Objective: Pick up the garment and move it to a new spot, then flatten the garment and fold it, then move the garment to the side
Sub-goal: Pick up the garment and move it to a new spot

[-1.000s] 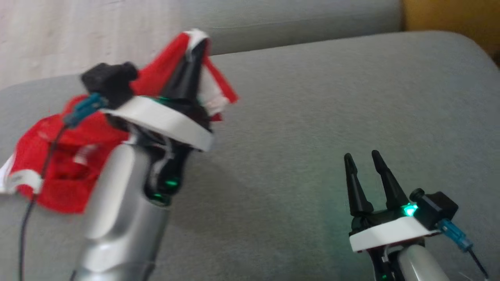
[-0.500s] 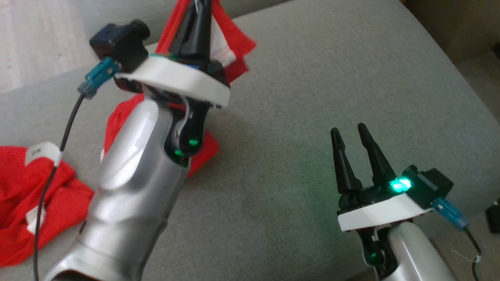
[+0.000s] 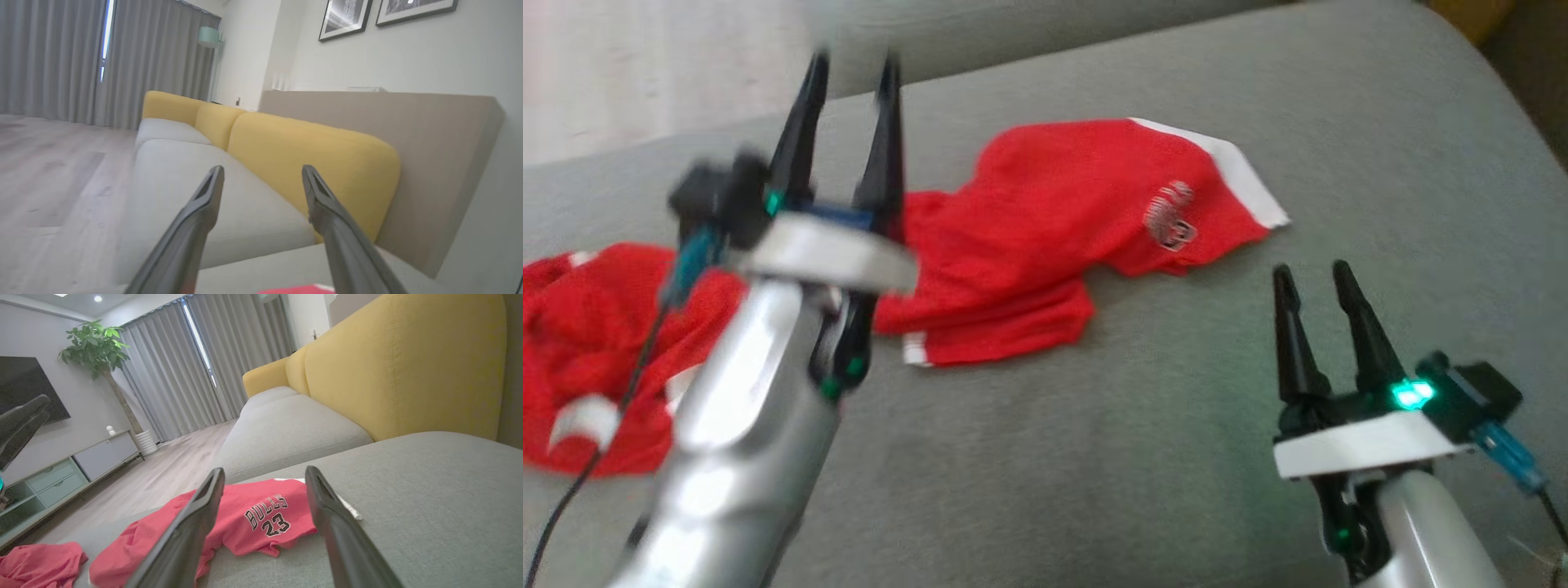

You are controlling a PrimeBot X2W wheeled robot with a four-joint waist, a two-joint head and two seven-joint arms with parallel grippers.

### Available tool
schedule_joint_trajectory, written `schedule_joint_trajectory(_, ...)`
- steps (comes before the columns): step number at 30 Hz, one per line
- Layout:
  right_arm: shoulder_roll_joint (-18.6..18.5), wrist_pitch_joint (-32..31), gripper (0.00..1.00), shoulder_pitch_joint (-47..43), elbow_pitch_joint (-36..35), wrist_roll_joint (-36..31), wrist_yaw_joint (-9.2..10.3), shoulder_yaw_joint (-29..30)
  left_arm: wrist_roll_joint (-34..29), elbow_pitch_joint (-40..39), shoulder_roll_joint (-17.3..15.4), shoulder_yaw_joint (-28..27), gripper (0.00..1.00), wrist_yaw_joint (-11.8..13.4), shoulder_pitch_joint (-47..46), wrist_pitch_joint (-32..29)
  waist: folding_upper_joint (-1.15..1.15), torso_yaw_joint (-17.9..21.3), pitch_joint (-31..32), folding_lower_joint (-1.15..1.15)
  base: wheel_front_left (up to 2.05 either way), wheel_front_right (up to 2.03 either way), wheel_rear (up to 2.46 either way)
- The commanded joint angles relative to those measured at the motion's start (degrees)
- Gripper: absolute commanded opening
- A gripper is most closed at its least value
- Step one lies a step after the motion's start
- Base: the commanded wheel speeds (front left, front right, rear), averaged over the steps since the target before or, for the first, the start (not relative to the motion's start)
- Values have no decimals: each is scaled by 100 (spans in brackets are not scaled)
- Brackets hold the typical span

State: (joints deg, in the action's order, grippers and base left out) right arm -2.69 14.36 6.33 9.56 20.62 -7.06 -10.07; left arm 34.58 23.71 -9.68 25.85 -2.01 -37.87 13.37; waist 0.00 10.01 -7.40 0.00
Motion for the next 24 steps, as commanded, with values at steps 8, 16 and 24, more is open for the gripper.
schedule_joint_trajectory(8,-19,63,100,-349,-137,-294,-43,329,-511,-969,-579,-323,100,121,1517,159,0,-1005,452,0,0,0,0)
schedule_joint_trajectory(16,-19,63,100,-601,-79,-380,-43,425,-1012,-1526,-307,-635,100,325,2975,162,0,-1263,685,0,0,0,0)
schedule_joint_trajectory(24,-19,63,100,-632,-39,-431,-43,337,-1355,-1913,303,-1275,100,205,3567,163,0,-1317,647,0,0,0,0)
